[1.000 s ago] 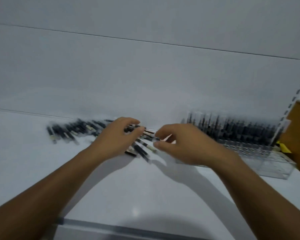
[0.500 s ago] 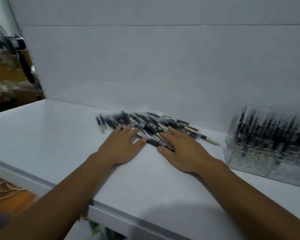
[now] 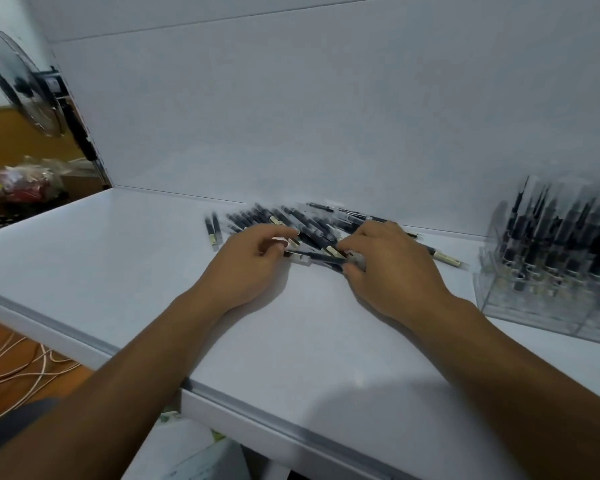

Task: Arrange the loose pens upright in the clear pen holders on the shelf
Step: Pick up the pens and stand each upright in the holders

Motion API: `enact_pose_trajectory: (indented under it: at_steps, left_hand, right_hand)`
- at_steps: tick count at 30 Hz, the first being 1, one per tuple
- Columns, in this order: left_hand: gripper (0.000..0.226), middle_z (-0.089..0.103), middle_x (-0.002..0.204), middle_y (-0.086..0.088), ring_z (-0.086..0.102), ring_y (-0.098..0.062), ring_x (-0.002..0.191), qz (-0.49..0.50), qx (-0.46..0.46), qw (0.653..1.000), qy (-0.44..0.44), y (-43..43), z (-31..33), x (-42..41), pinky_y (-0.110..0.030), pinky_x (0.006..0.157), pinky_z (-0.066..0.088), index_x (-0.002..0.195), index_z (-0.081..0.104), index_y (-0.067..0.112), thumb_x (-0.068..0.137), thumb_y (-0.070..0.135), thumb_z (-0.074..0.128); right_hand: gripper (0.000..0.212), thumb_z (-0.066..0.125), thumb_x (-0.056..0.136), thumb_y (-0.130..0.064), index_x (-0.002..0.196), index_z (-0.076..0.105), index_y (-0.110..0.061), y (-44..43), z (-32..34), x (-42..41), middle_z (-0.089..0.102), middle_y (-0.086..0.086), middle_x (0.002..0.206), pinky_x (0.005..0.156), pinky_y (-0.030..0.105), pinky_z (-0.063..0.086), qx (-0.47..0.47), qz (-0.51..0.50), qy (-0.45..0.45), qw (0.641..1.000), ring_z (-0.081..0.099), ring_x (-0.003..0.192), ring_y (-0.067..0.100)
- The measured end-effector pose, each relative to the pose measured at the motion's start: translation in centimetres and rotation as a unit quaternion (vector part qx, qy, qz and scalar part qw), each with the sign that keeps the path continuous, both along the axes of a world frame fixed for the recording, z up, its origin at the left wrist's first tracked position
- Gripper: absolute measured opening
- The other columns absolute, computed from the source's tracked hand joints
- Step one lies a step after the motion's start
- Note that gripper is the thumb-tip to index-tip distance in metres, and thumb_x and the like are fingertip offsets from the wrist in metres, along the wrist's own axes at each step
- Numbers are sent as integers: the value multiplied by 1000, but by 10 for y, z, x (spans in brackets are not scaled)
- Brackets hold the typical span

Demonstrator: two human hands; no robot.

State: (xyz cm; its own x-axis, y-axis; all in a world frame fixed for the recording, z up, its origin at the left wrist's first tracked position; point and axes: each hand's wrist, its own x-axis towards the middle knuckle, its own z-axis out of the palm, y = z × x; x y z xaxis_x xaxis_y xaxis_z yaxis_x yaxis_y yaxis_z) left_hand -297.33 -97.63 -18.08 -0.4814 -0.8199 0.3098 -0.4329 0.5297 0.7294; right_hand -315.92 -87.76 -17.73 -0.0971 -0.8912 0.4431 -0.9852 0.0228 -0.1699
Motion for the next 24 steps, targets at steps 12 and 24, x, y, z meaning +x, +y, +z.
enact_pose_trajectory:
  at_steps: [12, 24]
  left_hand:
    - [43, 61, 119, 22, 53, 0, 113, -49, -73, 965, -245, -45, 21, 37, -13, 97, 36, 110, 66, 39, 90, 4, 50]
    - [22, 59, 110, 9, 54, -7, 99, -166, -217, 920, -282, -51, 21, 22, -24, 85, 42, 111, 70, 25, 91, 19, 64]
  right_hand:
    - [18, 58, 90, -22, 97, 74, -25, -4, 2, 4, 70, -7, 95, 75, 29, 47, 22, -9, -76, 997, 60, 93, 17]
    - [28, 57, 92, -20, 119, 63, -26, 1, 5, 5, 67, -8, 85, 75, 30, 50, -18, -15, -197, 980, 58, 80, 12]
